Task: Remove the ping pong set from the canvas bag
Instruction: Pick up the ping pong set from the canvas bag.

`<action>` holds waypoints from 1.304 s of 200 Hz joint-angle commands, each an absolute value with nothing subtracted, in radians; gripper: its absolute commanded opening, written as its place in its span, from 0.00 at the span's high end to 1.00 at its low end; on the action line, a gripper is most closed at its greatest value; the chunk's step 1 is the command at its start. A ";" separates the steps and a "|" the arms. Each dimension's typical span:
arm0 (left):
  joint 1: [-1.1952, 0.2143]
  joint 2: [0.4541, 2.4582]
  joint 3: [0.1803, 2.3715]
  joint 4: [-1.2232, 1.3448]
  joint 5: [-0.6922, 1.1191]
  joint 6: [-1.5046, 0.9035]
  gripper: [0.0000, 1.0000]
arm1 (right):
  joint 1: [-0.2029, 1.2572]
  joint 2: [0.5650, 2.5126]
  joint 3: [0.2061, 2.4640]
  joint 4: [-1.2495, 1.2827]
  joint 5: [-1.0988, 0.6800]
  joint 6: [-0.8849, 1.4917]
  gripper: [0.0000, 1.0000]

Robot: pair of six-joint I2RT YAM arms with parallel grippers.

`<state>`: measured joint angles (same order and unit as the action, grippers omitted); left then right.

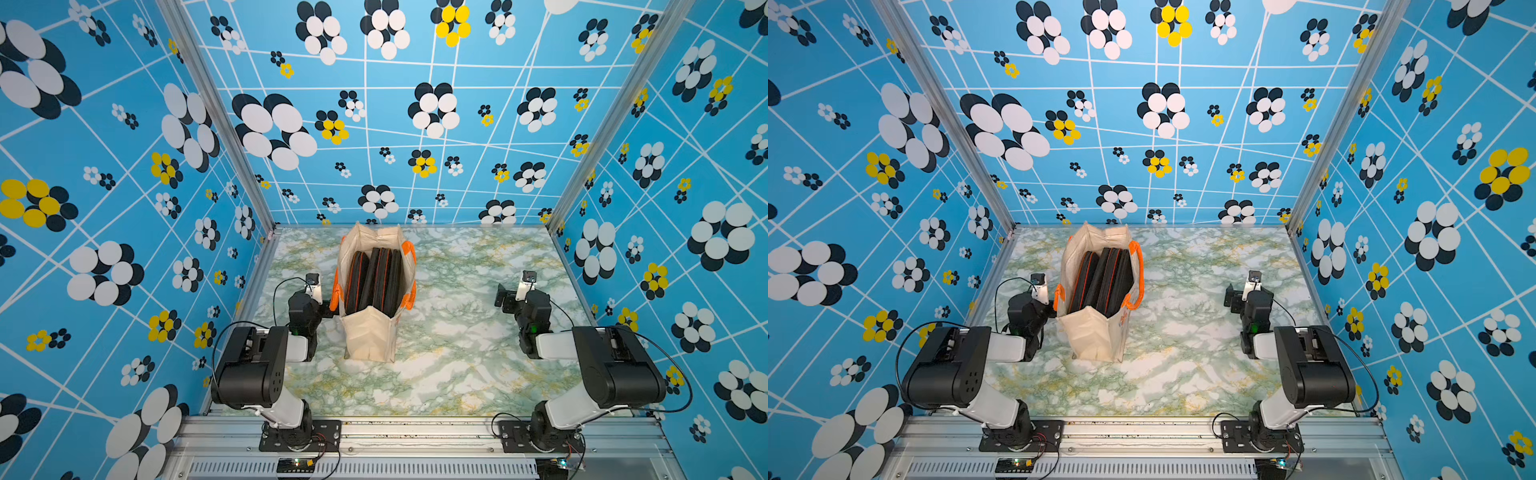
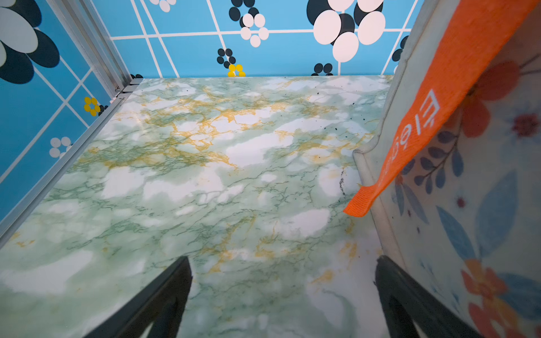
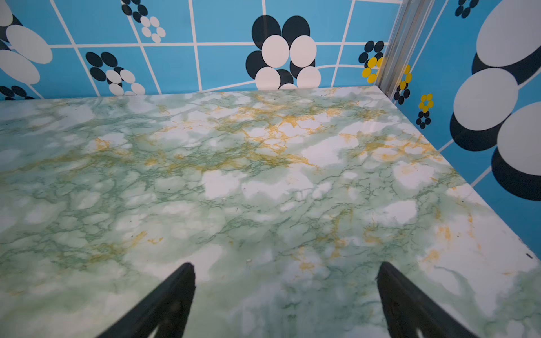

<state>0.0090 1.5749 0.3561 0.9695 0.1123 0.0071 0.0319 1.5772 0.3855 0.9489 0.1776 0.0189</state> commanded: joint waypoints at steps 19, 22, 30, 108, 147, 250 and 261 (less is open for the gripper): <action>0.012 1.558 0.379 0.940 0.108 0.000 0.00 | 0.026 1.561 0.375 0.945 0.188 0.035 0.01; 0.012 1.556 0.380 0.940 0.109 0.000 0.00 | 0.026 1.561 0.375 0.945 0.188 0.035 0.01; 0.012 1.558 0.380 0.940 0.109 0.000 0.01 | 0.026 1.561 0.376 0.945 0.188 0.035 0.01; 0.011 1.555 0.371 0.956 0.117 0.002 0.01 | 0.026 1.559 0.368 0.959 0.191 0.035 0.01; 0.015 1.555 0.320 1.053 0.100 -0.011 0.00 | 0.026 1.560 0.324 1.048 0.189 0.035 0.01; 0.146 1.416 0.494 0.644 0.199 -0.139 0.11 | 0.029 1.152 0.617 0.257 0.303 0.250 0.01; 0.153 1.416 0.520 0.606 0.213 -0.144 0.11 | 0.029 1.165 0.702 0.115 0.336 0.334 0.01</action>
